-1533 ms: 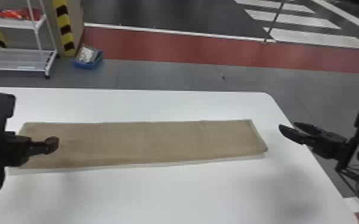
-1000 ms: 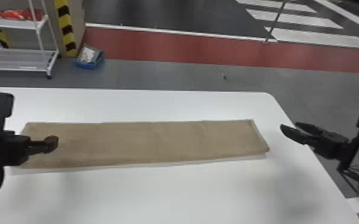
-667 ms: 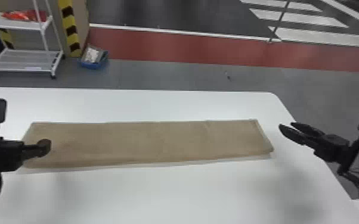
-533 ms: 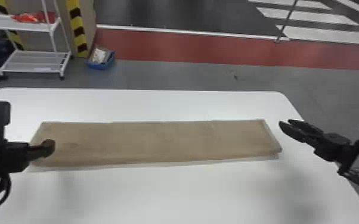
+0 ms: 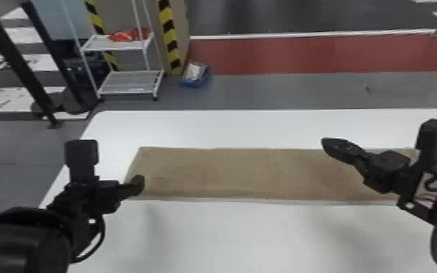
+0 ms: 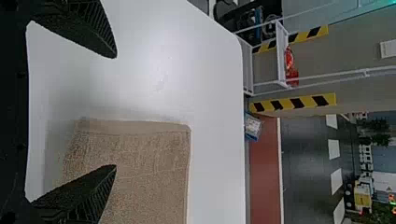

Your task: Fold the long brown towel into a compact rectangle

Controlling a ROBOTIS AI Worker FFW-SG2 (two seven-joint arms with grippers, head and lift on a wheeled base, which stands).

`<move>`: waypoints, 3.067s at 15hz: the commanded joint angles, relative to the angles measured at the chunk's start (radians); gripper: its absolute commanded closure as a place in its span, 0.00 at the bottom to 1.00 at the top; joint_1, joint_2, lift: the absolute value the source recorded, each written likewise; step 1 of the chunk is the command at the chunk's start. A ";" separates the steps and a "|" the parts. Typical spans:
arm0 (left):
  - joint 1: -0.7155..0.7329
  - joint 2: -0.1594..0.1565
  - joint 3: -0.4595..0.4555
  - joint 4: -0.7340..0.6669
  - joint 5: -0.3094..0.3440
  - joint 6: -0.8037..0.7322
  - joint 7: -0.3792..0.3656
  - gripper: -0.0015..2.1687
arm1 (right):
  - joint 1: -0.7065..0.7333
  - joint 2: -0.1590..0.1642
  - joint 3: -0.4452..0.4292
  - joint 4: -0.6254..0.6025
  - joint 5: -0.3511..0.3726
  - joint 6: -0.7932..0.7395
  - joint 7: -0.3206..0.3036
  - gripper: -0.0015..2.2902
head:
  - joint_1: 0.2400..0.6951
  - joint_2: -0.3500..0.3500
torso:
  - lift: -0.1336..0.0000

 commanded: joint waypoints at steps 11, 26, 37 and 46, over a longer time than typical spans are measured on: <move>-0.004 -0.044 0.030 0.017 0.225 0.033 0.024 0.05 | 0.094 0.003 0.103 0.104 0.058 -0.243 -0.009 0.88 | 1.00 0.79 | 0.07; -0.090 -0.043 0.016 0.129 0.208 0.057 0.060 0.27 | 0.089 0.003 0.125 0.156 0.076 -0.360 -0.117 0.88 | 1.00 0.80 | 0.07; -0.078 -0.048 -0.018 0.082 0.184 0.064 0.069 0.85 | 0.066 0.003 0.143 0.225 0.125 -0.381 -0.218 0.87 | 1.00 0.76 | 0.07; -0.128 -0.074 -0.087 -0.002 0.190 0.061 0.072 0.85 | 0.086 0.003 0.098 0.185 0.070 -0.320 -0.201 0.87 | 1.00 0.70 | 0.07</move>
